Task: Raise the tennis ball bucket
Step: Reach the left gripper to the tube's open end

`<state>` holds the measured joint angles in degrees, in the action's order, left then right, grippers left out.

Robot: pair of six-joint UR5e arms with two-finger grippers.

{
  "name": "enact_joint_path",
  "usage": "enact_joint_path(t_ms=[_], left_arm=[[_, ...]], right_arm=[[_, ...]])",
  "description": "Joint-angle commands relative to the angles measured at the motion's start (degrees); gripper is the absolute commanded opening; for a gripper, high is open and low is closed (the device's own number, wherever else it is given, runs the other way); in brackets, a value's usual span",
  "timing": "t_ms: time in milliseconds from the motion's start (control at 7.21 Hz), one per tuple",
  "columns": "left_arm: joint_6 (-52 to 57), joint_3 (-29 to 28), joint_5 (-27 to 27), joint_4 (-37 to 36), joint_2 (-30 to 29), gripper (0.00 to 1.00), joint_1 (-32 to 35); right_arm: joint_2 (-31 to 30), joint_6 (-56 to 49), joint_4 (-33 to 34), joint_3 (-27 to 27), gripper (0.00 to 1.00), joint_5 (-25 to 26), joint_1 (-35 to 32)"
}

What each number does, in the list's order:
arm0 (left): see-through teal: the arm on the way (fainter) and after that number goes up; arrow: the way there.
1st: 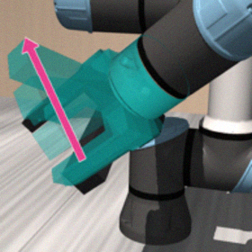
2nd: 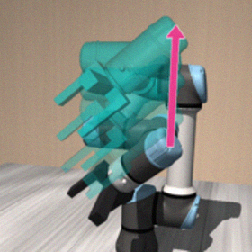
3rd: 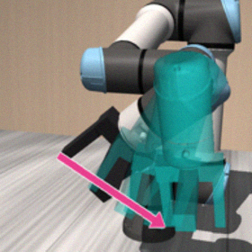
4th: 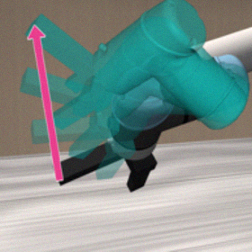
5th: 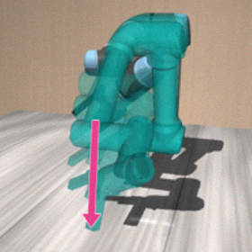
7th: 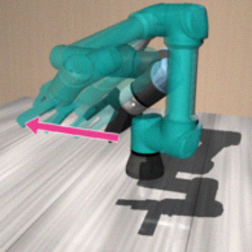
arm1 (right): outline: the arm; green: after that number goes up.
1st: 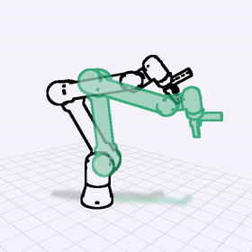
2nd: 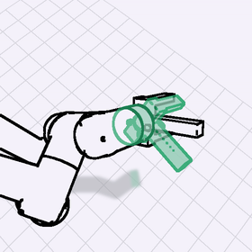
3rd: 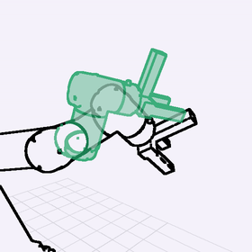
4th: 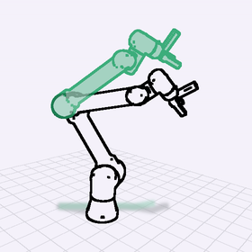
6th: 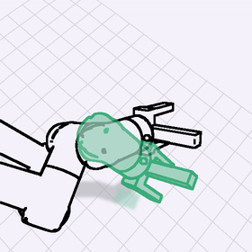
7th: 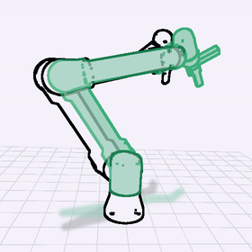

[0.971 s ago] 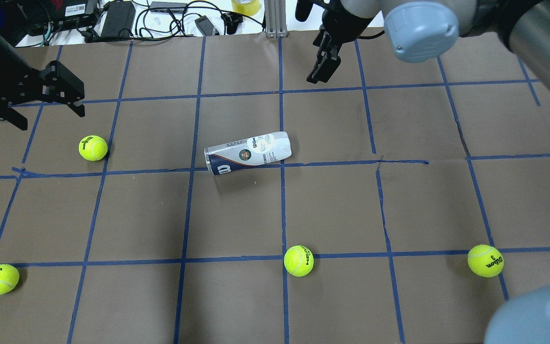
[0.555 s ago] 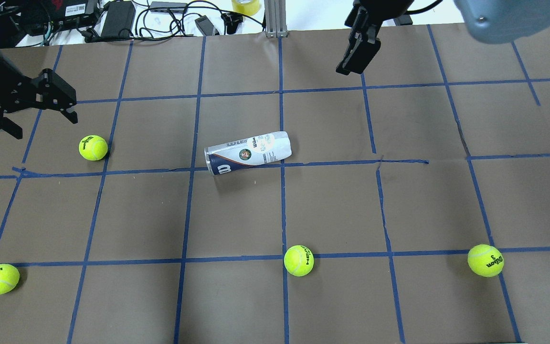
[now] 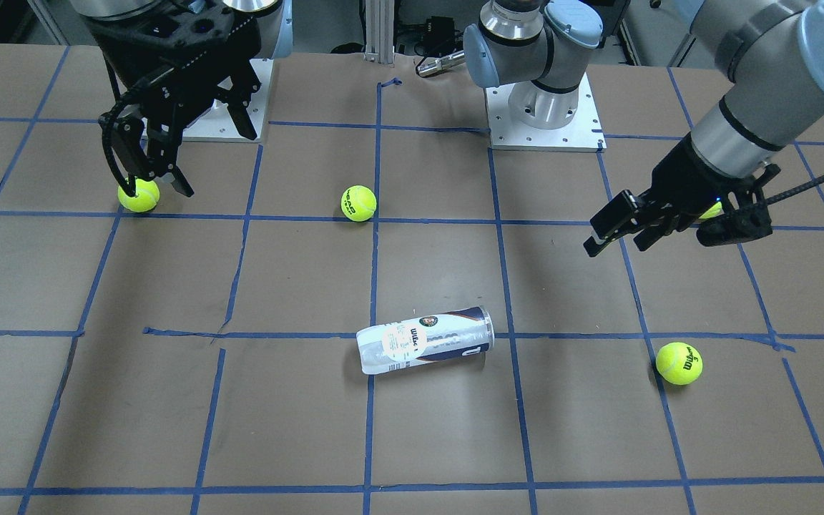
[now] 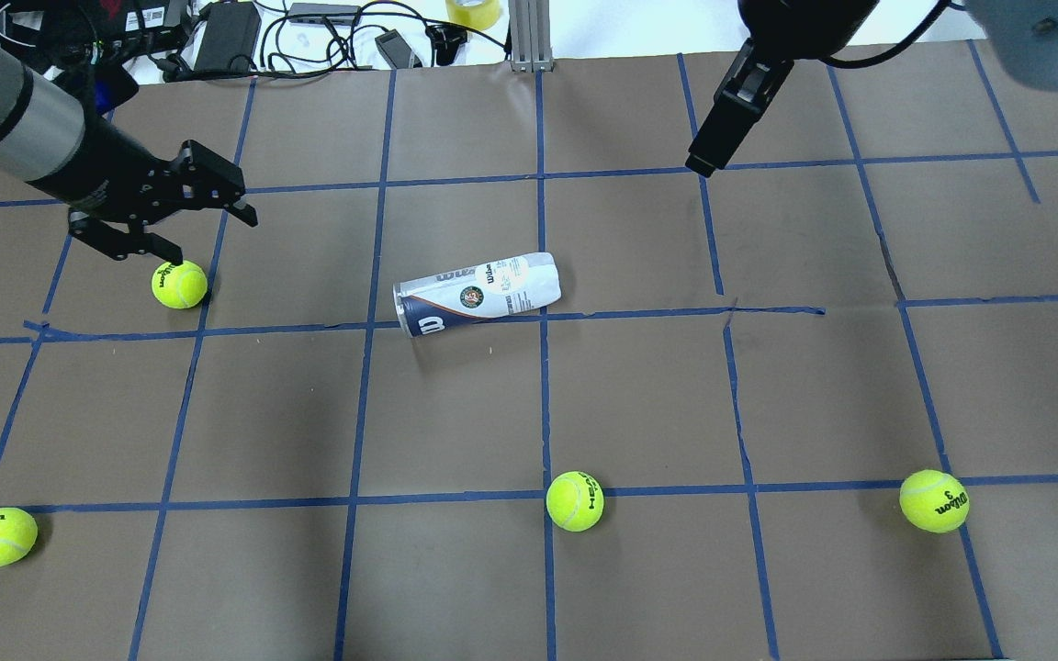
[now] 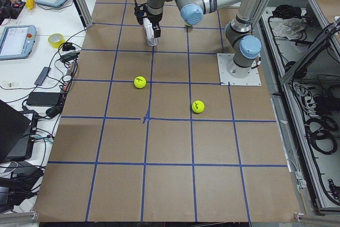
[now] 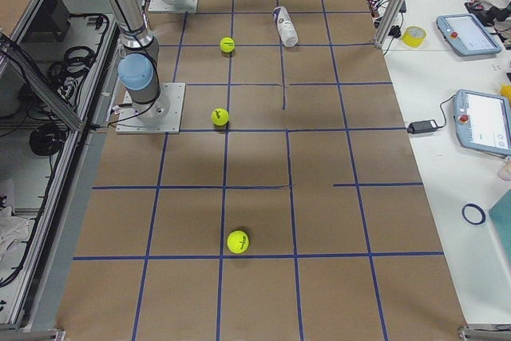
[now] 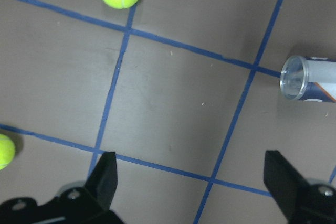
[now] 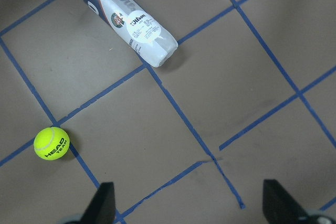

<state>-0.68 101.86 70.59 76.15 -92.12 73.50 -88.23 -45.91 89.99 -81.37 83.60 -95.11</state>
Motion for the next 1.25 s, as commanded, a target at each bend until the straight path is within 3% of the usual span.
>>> enact_joint_path(t_ms=[0, 277, 416, 693, 1109], left_arm=[[0.07, 1.15, -4.92, -1.88, -5.15, 1.00, 0.15], [0.24, 1.59, -11.32, -2.59, -9.02, 1.00, 0.59], [0.16, 3.25, -11.96, -5.55, -10.78, 1.00, 0.76], [0.33, 7.11, -20.72, -13.36, -14.64, 1.00, 0.77], [-0.54, 7.74, -20.93, -20.84, -19.83, 1.00, 5.66]], right_arm=[[0.08, 13.59, 10.56, -3.17, 1.00, 3.93, 0.27], [-0.01, 34.84, 11.96, -5.11, 1.00, 5.09, 0.36], [-0.01, 37.19, 11.79, -6.42, 1.00, 5.52, 0.45], [-0.53, 38.00, 12.66, -7.75, 1.00, 5.35, 0.80], [-1.85, 45.20, 12.05, -7.93, 1.00, 5.44, 0.98]])
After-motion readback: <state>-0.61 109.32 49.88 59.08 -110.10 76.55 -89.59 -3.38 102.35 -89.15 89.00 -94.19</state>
